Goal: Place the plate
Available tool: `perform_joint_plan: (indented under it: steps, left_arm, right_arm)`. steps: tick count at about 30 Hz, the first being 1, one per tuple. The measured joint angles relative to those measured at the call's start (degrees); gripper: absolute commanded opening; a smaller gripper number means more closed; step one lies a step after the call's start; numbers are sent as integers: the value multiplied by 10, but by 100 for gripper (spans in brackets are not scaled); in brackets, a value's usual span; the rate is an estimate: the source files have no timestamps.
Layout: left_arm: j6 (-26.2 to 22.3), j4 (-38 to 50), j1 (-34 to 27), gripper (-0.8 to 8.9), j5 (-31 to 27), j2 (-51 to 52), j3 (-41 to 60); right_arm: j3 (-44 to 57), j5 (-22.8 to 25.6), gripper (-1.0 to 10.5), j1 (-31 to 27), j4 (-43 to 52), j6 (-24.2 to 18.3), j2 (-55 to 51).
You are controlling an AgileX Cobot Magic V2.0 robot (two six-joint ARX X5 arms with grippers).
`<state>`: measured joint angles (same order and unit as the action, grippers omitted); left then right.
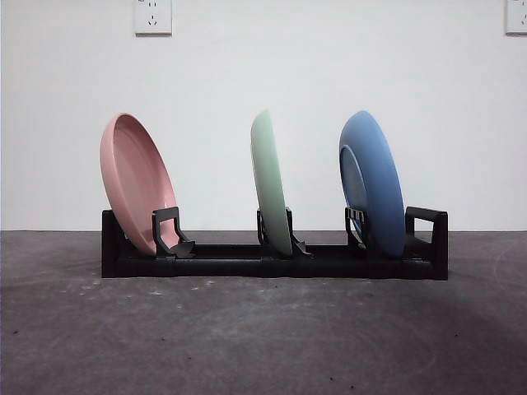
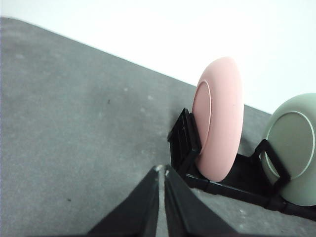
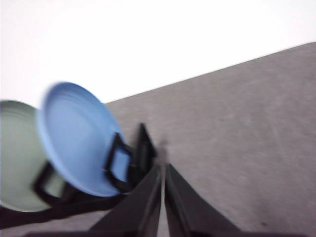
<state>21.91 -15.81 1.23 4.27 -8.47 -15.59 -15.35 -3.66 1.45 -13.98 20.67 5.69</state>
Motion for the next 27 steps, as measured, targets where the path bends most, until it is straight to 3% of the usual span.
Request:
perform_joint_plan:
  steps: [11, 17, 27]
  left_arm:
    - [-14, -63, 20, 15, 40, -198, -223]
    - [-36, -134, 58, 15, 86, -296, -326]
    - [-92, -214, 107, 15, 202, -411, -428]
  right_arm:
    - [-200, -137, 12, 0, -93, 1, 150]
    - [-309, -205, 12, 3, -165, -43, 228]
    - [-390, -395, 12, 15, -220, -123, 324]
